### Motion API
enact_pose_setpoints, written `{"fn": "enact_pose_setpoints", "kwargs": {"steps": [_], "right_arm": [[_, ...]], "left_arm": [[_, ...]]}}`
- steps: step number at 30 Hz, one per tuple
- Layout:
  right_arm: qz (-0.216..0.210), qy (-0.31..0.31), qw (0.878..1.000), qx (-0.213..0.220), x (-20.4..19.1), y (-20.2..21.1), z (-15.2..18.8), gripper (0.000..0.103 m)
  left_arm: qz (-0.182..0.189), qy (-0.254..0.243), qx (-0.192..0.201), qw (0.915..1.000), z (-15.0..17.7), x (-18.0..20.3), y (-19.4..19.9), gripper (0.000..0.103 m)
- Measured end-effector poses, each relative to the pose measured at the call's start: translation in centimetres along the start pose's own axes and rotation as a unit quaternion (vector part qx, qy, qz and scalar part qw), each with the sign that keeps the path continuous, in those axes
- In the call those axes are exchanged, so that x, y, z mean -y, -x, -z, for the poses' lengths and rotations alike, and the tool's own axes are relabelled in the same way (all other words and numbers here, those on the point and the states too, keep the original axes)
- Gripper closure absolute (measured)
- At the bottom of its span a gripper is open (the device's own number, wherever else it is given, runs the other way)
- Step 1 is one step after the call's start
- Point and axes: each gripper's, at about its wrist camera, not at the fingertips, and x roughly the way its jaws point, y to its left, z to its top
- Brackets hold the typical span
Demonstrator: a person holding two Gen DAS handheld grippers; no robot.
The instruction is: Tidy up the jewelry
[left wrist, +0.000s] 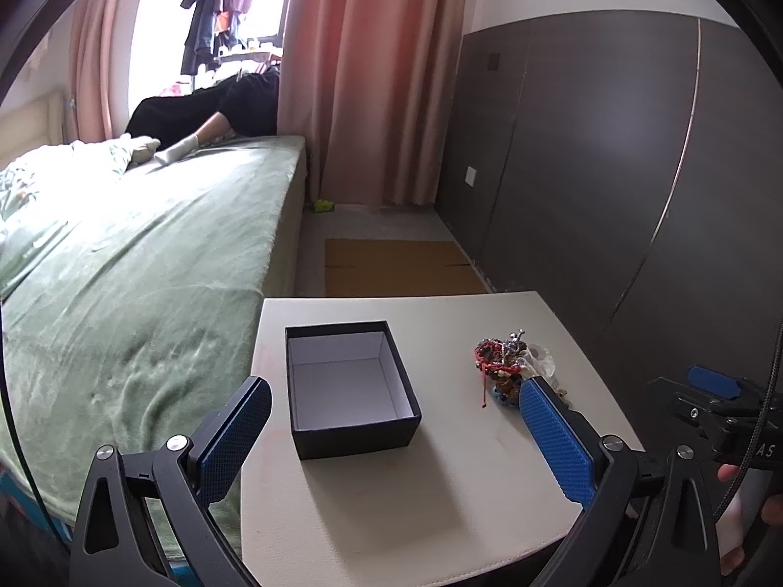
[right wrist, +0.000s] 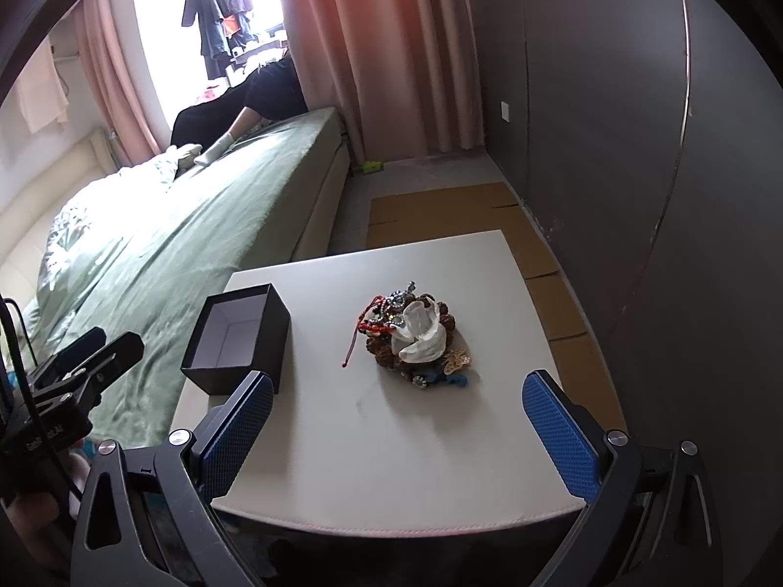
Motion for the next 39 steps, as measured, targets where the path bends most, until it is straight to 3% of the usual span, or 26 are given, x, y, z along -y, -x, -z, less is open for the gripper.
{"fn": "enact_pose_setpoints", "kwargs": {"steps": [39], "right_arm": [[0.006,-0.001,1.0,-0.001,0.33,0.28,-0.15,0.0]], "left_arm": [[-0.001,-0.002,0.003,1.0,-0.08,0.1,0.16,0.002]]}}
